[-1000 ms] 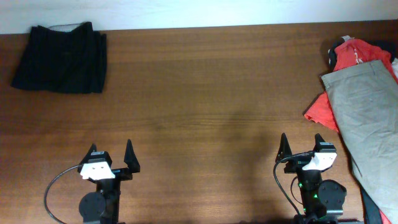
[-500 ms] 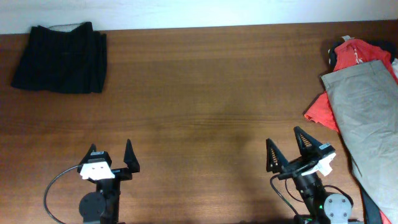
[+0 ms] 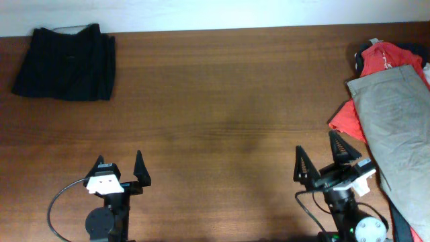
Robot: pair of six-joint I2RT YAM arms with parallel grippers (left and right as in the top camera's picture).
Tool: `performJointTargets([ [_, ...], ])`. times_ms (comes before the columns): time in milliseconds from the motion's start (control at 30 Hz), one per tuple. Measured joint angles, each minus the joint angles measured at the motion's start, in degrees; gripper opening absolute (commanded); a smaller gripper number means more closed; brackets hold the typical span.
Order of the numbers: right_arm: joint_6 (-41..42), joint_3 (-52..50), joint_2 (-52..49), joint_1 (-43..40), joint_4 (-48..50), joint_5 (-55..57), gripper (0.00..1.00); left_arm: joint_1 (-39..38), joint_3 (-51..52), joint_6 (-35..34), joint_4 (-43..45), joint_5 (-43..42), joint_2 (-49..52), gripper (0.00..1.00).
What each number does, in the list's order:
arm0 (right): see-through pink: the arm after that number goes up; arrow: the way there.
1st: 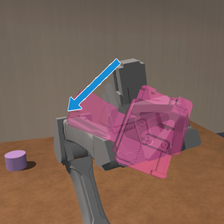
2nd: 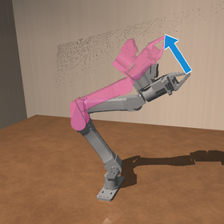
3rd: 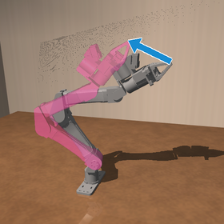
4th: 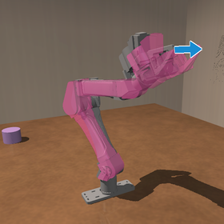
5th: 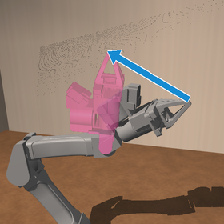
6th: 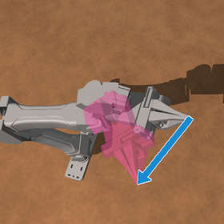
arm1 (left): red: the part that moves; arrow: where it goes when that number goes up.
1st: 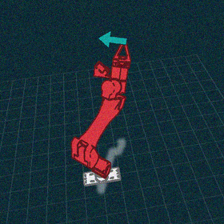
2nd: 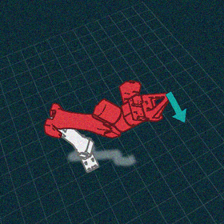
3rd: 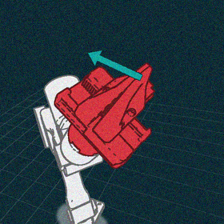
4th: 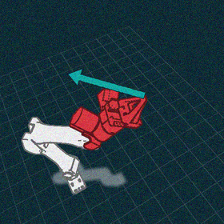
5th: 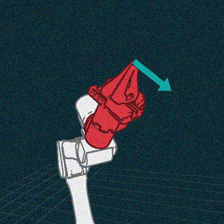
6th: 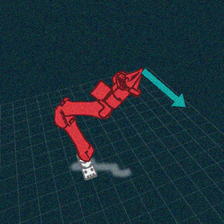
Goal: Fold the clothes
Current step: 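Reach the right gripper into the clothes pile and grasp the khaki shorts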
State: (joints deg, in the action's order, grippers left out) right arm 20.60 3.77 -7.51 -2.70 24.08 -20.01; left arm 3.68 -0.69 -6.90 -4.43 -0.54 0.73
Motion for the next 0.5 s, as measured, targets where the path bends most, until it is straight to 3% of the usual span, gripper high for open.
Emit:
performJointTargets([
  [233, -3.3, 18.6, -36.6, -0.1, -1.8, 5.6, 0.99, 0.0, 0.0, 0.0, 0.0, 0.2, -0.1, 0.99],
  [400, -6.0, 46.8, -57.7, -1.3, -24.3, 3.4, 0.99, 0.0, 0.0, 0.0, -0.1, 0.2, -0.1, 0.99],
  [500, -10.5, 61.3, -64.7, -3.6, -40.7, 2.9, 0.99, 0.0, 0.0, 0.0, -0.1, 0.2, 0.0, 0.99],
])
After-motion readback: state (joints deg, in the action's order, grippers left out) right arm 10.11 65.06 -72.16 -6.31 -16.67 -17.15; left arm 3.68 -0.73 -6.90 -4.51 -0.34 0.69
